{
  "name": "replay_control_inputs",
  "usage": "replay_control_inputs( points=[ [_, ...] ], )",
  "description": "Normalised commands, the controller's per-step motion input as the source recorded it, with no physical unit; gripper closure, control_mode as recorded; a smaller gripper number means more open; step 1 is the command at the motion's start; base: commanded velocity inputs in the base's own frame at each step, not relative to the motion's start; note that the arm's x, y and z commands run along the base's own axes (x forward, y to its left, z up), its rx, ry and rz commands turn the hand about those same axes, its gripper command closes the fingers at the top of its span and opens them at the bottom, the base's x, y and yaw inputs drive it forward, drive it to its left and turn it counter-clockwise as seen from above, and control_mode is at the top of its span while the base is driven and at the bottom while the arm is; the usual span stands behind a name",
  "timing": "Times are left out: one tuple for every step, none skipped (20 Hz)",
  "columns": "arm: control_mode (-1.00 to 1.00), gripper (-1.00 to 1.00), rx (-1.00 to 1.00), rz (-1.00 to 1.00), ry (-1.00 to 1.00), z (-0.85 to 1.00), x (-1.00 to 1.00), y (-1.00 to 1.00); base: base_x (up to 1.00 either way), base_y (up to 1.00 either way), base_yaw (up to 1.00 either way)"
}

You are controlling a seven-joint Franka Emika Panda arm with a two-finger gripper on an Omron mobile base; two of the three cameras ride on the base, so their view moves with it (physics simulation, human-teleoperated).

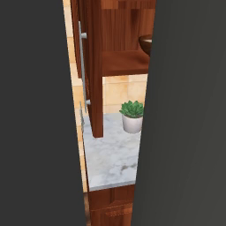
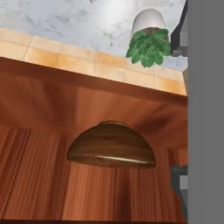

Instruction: Pick up the bowls on the counter and stack them on top of one another in the open cabinet. Place the smaller bowl on top of the larger bowl.

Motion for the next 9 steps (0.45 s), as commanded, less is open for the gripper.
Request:
replay_control_inputs(
  points=[
    [-1.0,-1.0,0.0,0.0,0.0,-0.11,-0.58,0.0,0.0,0.0,0.0],
    [-1.0,-1.0,0.0,0.0,0.0,-0.17,-0.51,0.0,0.0,0.0,0.0],
    [-1.0,-1.0,0.0,0.0,0.0,-0.18,-0.42,0.0,0.0,0.0,0.0],
    [-1.0,-1.0,0.0,0.0,0.0,-0.2,-0.44,0.0,0.0,0.0,0.0],
    [-1.0,-1.0,0.0,0.0,0.0,-0.21,-0.44,0.03,0.0,0.0,0.0],
    [-1.0,-1.0,0.0,0.0,0.0,-0.23,-0.45,0.02,0.0,0.0,0.0],
    [-1.0,-1.0,-0.01,0.0,0.0,-0.27,-0.36,0.1,0.0,0.0,0.0],
    [-1.0,-1.0,-0.03,0.0,0.03,-0.32,-0.2,0.17,0.0,0.0,0.0],
    [-1.0,-1.0,-0.03,0.0,0.04,-0.38,-0.22,0.18,0.0,0.0,0.0]
  ],
)
